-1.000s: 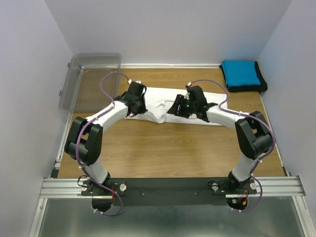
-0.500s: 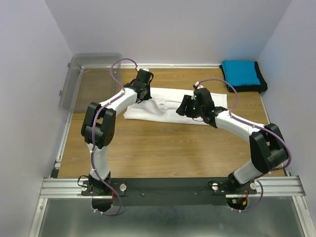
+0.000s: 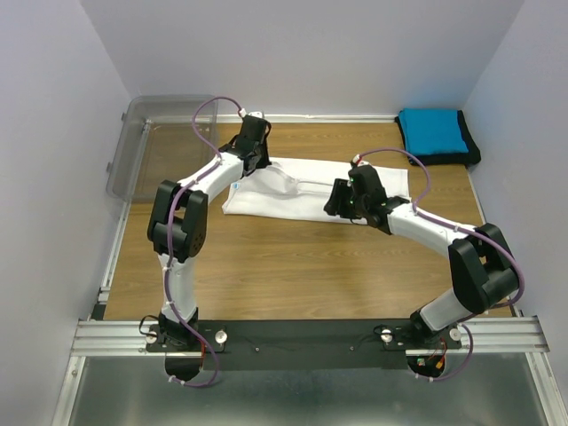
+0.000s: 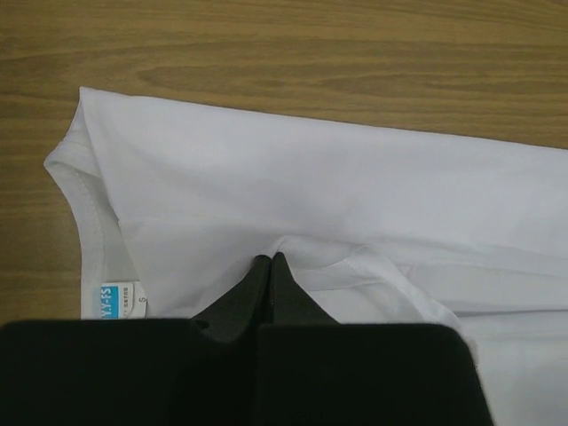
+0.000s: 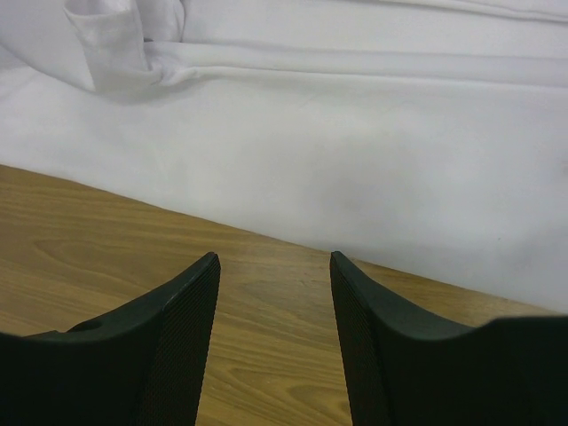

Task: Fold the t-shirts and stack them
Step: Fold the tshirt

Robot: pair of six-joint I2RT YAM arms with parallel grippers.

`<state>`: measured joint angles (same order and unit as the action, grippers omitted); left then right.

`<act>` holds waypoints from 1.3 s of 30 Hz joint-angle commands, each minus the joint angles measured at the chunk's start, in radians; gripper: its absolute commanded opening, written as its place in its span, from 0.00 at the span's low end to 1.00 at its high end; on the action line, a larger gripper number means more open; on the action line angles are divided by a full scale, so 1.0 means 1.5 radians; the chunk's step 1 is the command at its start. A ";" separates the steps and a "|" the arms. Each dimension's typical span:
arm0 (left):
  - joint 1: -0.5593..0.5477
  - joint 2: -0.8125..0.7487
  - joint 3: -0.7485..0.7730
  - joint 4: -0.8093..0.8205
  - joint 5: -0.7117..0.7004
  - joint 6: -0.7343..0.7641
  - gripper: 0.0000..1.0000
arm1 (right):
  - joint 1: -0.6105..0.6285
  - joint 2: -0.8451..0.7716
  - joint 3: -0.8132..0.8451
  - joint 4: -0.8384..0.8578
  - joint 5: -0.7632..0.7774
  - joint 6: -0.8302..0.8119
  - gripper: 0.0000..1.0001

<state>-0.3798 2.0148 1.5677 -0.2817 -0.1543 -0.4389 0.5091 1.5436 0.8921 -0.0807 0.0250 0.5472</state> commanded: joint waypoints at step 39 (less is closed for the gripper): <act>0.033 -0.094 -0.071 0.047 -0.052 -0.078 0.72 | -0.254 -0.100 -0.105 -0.056 0.085 0.060 0.55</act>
<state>-0.3347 2.0209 1.5345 -0.1764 -0.1921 -0.5320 0.1745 1.4166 0.7547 -0.1360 0.1764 0.6106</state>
